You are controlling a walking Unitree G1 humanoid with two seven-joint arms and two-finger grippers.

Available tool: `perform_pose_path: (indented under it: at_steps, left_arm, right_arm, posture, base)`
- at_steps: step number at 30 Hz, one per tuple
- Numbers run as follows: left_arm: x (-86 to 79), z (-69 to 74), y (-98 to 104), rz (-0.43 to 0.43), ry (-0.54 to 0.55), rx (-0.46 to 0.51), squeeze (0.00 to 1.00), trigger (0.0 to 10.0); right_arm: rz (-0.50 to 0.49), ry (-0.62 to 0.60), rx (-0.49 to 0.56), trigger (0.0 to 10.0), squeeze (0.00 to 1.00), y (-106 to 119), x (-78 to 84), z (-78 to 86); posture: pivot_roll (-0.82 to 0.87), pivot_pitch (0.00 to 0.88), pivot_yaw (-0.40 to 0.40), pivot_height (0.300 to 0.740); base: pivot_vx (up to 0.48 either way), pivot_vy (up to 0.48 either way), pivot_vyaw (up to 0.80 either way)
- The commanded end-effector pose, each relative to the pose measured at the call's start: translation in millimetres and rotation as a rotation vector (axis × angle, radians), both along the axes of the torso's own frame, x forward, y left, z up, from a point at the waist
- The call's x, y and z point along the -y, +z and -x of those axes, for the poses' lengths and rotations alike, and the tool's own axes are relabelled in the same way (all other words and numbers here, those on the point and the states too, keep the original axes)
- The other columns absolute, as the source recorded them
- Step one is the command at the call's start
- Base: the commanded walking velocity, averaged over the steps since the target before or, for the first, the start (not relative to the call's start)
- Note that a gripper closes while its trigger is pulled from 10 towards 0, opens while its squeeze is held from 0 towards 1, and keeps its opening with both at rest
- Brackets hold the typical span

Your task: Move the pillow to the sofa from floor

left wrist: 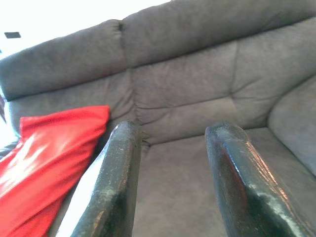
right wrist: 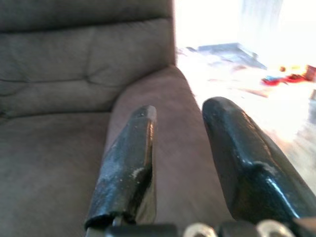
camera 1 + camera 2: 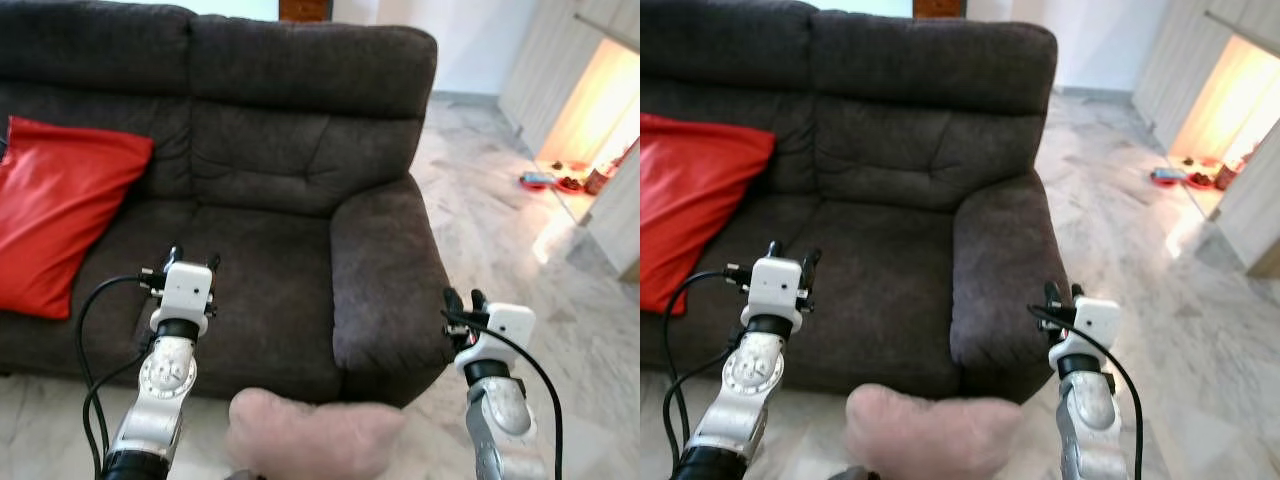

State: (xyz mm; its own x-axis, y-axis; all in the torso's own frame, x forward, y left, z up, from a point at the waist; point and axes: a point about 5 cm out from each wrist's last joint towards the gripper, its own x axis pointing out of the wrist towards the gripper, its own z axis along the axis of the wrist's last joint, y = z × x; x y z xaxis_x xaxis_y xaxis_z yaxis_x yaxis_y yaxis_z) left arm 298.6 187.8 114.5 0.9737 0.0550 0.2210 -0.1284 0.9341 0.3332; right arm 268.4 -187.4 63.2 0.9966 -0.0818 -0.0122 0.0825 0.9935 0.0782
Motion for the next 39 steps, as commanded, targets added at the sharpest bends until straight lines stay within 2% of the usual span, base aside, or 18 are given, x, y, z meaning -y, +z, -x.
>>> perform_pose_path:
  at_steps: [1,24,39]
  left_arm:
    - [1.8,-2.7,3.5,0.023,-0.004,0.006,0.00,10.0]
    - [0.3,-2.3,0.0,0.028,-0.004,-0.012,0.00,10.0]
    - [-1.6,-2.9,3.1,0.038,0.006,-0.001,0.00,10.0]
  right_arm:
    - [0.012,-0.004,0.013,10.0,0.00,5.5,4.6,-0.7]
    - [0.028,0.014,-0.016,10.0,0.00,4.6,4.4,-1.8]
    - [0.023,0.037,-0.018,10.0,0.00,5.3,1.9,-2.2]
  posture:
    - [0.00,0.000,-0.072,0.640]
    - [-0.01,0.000,-0.078,0.640]
    - [-0.01,0.000,-0.078,0.554]
  base:
    - [0.000,0.000,0.00]
    - [0.000,0.000,0.00]
    - [0.000,0.000,0.00]
